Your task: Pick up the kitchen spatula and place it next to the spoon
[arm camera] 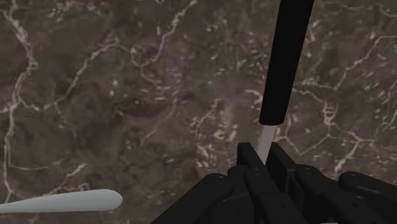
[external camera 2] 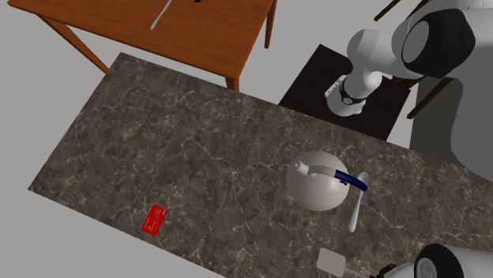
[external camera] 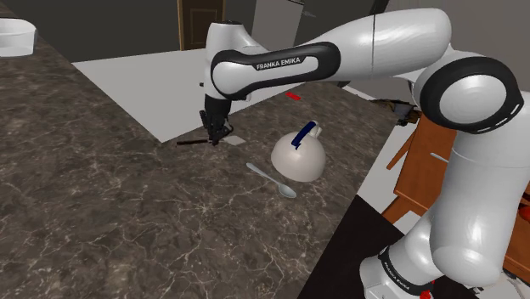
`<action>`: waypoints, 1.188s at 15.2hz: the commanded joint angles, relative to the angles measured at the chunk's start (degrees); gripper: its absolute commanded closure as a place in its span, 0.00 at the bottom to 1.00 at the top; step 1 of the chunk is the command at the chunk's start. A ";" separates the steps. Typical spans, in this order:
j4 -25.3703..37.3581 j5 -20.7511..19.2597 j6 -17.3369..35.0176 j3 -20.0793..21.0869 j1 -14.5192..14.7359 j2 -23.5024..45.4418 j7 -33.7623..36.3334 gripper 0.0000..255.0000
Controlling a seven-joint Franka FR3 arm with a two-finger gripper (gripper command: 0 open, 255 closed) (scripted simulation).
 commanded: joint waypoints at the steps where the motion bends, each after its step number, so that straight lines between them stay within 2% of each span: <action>1: -1.05 -0.09 1.44 -0.06 -0.02 0.37 -0.02 1.00; 6: -2.80 -0.44 4.68 -0.25 0.09 1.89 0.04 1.00; 13: -2.80 -0.44 4.67 -0.25 0.09 1.88 0.04 1.00; 14: -2.80 -0.44 4.67 -0.25 0.09 1.88 0.04 0.00; 18: -2.80 -0.44 4.67 -0.25 0.09 1.88 0.04 0.00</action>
